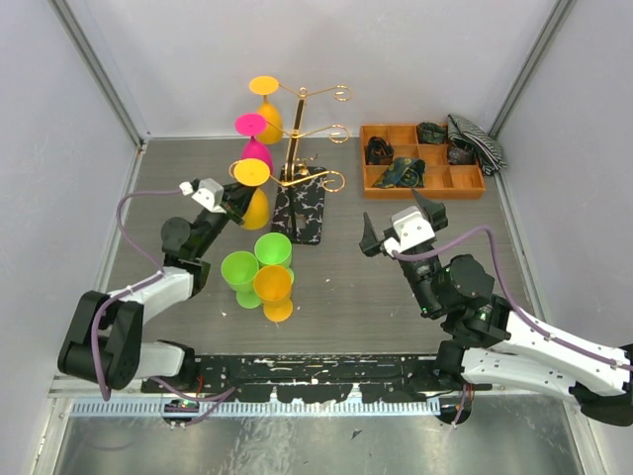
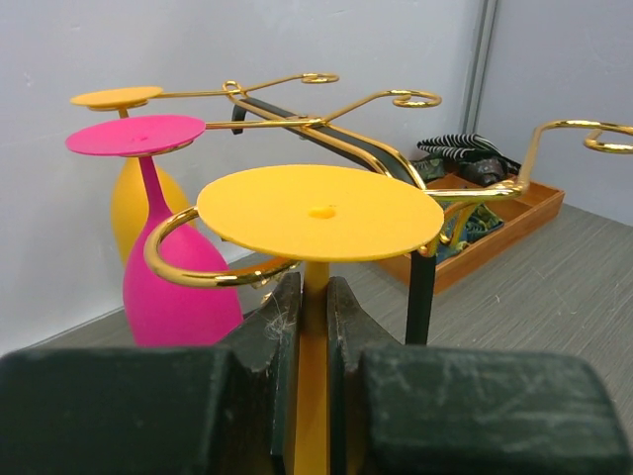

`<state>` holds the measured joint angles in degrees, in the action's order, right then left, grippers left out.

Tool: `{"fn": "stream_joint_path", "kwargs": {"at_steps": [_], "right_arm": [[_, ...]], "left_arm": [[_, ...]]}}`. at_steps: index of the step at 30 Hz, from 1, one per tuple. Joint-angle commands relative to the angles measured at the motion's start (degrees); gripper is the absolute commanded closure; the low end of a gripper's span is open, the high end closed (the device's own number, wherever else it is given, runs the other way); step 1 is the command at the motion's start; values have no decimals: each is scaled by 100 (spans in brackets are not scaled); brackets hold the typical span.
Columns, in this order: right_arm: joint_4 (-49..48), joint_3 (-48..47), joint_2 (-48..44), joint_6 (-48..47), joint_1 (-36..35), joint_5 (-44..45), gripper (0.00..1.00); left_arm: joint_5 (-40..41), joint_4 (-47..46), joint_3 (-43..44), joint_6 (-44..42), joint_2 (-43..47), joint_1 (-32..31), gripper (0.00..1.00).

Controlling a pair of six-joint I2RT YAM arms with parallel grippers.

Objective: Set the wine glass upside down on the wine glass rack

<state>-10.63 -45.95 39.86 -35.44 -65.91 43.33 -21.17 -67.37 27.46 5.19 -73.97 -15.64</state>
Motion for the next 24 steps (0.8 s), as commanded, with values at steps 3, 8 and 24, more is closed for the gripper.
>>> {"fn": "stream_joint_path", "kwargs": {"at_steps": [3,8,24], "right_arm": [[-89,-69,-110,12,-29,153,0],[-49,-95,-88,9,-27,191,0],[0,-120,82,69,-27,228,0]], "left_arm": [[223,-805,383,47,-522,-39,100],[608,-1194,451,18,-895,-41,100],[1563,-1368,-13,-636,-361,-29,100]]}}
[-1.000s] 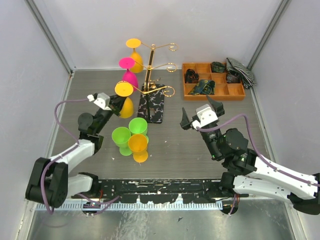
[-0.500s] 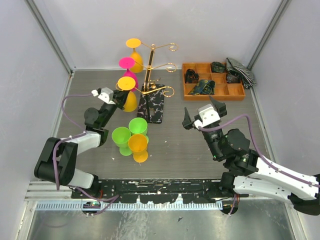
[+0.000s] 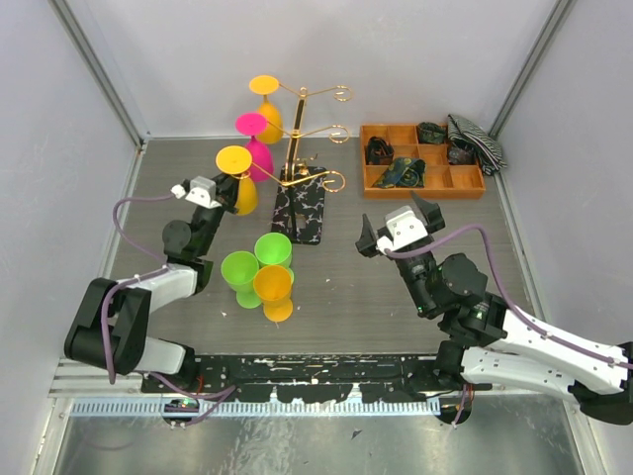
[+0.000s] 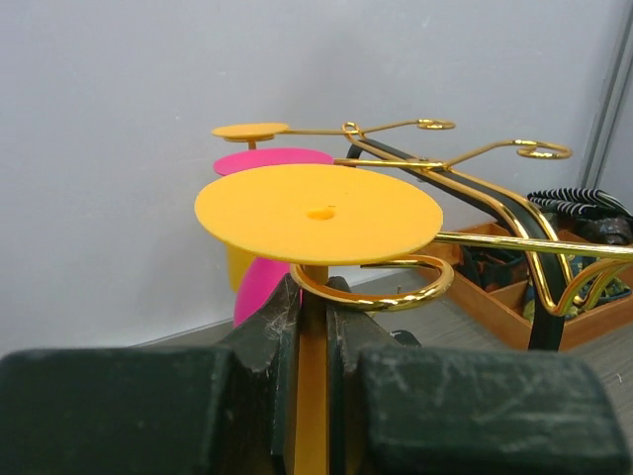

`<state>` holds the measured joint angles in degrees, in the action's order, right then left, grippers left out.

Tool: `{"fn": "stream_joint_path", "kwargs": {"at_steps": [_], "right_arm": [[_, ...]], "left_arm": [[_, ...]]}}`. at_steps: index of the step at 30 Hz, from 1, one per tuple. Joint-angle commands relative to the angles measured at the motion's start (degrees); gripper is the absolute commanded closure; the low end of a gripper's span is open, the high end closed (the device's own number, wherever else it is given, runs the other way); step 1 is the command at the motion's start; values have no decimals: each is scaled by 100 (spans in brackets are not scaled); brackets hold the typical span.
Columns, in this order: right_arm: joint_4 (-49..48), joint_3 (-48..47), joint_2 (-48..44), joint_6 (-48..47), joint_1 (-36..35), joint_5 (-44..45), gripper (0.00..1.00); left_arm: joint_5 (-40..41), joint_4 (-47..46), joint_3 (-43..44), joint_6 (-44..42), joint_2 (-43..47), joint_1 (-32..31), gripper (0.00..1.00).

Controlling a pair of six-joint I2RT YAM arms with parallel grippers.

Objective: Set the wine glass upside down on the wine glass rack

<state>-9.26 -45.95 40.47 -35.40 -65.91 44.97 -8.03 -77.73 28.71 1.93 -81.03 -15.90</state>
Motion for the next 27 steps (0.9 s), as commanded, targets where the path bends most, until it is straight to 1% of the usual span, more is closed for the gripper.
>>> {"fn": "stream_joint_path", "kwargs": {"at_steps": [1,7,13,18,19,20,23,24,27], "right_arm": [[-138,-119,29,72,-27,58,0],[-140,-115,49,72,-27,55,0],[-146,-91,40,74,-27,82,0],[-147,-80,53,68,-27,100,0],[-147,-75,64,64,-27,106,0],[-147,-77,73,55,-27,113,0],[-140,-104,98,40,-31,125,0],[-131,-106,109,35,-28,122,0],[-121,-124,116,55,-27,124,0]], "left_arm": [[215,-263,-158,-342,418,0,100],[-439,143,-251,-307,742,-5,100],[-1127,596,-157,-223,725,-1,100],[-1252,667,-72,-176,476,-2,99],[-1231,670,-60,-171,432,-5,96],[-1185,653,-63,-161,393,-5,89],[-997,467,-150,-118,315,-6,66],[-926,401,-193,-119,314,-5,60],[-743,413,-325,-200,428,-3,46]]}}
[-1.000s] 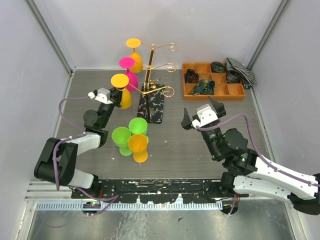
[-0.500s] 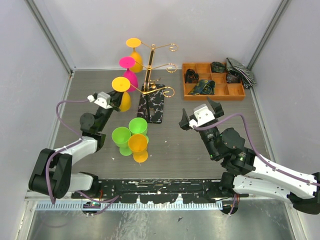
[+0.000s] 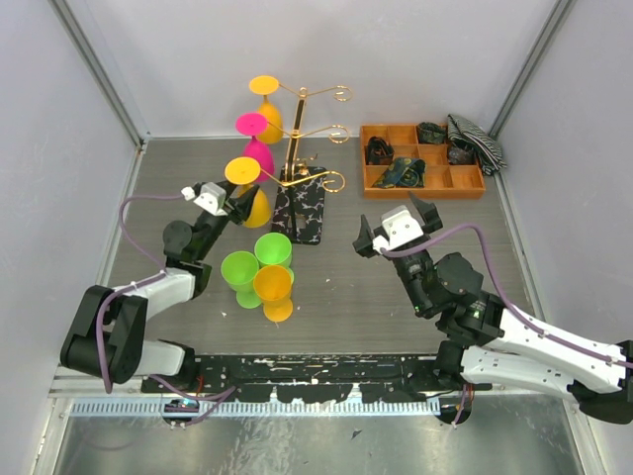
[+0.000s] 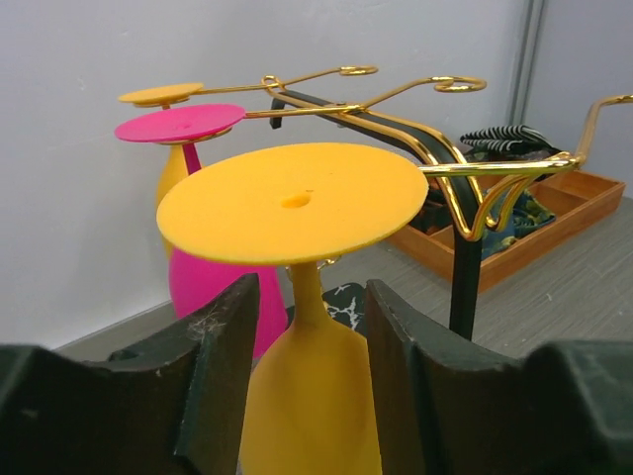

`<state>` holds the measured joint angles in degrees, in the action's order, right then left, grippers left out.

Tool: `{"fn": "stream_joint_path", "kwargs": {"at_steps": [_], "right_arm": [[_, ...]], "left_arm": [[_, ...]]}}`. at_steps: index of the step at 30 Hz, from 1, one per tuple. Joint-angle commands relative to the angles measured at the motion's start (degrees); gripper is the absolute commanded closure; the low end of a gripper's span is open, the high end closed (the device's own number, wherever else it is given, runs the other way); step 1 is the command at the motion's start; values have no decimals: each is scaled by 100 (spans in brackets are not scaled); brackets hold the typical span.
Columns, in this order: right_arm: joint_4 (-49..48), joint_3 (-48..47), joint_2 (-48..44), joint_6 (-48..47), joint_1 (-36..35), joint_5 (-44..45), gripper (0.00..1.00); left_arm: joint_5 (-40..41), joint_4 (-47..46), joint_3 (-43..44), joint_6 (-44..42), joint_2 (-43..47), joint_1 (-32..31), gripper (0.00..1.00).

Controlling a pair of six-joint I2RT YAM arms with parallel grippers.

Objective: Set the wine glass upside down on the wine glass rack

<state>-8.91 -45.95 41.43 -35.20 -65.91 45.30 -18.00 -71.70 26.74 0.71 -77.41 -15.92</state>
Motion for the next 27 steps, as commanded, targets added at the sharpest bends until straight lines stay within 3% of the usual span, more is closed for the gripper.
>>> {"fn": "stream_joint_path", "kwargs": {"at_steps": [1,7,13,23,27], "right_arm": [[-155,-124,22,51,-27,92,0],[-24,-228,103,210,-27,47,0],[349,-687,419,717,-29,116,0],[1863,-1888,1373,2037,-28,-395,0],[2131,-2057,1784,2408,-28,-495,0]], "left_arm": [[315,-110,-173,-124,171,-3,42],[630,497,-463,-319,906,0,29],[1242,1159,-769,-410,1840,-6,23],[2606,3877,-441,-195,3540,-24,22],[3117,5799,360,91,3782,-20,22]]}}
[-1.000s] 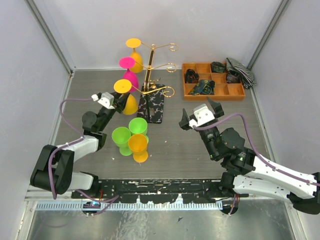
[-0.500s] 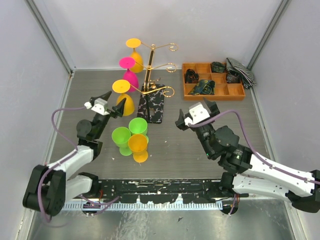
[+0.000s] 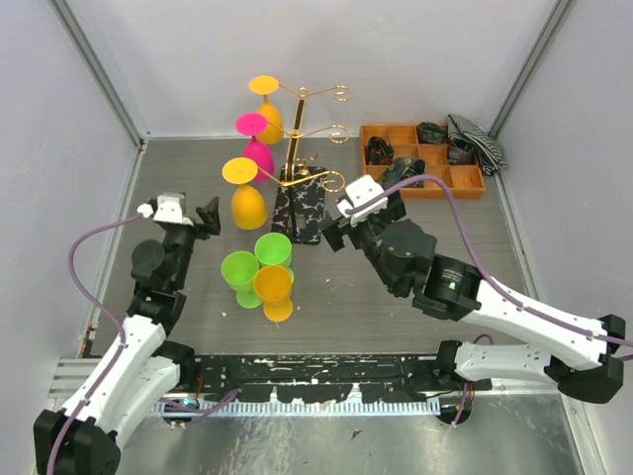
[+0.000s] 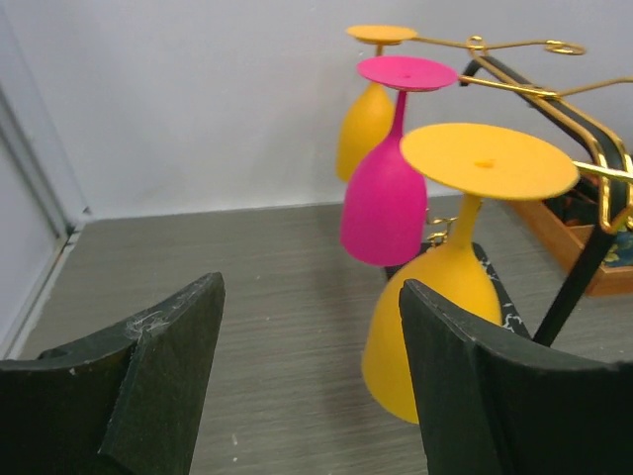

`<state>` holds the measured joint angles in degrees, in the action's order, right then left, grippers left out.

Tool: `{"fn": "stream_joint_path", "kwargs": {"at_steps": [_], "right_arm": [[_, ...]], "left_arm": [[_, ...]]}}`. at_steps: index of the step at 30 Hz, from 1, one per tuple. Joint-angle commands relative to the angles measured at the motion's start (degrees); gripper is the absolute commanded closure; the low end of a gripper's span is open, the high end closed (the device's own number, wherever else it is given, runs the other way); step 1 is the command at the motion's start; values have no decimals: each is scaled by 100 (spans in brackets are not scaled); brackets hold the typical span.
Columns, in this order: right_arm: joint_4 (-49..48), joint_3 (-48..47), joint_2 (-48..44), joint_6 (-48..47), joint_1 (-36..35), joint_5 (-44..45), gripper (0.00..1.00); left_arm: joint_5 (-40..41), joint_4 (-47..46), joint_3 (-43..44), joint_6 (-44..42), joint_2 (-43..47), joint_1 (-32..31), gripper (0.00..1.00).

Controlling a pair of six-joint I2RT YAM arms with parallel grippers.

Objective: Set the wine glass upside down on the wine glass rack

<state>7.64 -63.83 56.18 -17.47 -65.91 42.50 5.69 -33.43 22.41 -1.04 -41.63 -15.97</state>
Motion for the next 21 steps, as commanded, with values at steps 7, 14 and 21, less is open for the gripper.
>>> {"fn": "stream_joint_path", "kwargs": {"at_steps": [7,14,21], "right_arm": [[537,-279,497,930,-27,-331,0],[609,-327,535,976,-29,-225,0],[663,-305,423,1059,-27,-115,0]], "left_arm": [[489,5567,2472,317,201,-16,22],[-516,7363,3548,319,-162,-19,21],[-1105,8191,3677,429,-393,-12,22]]}}
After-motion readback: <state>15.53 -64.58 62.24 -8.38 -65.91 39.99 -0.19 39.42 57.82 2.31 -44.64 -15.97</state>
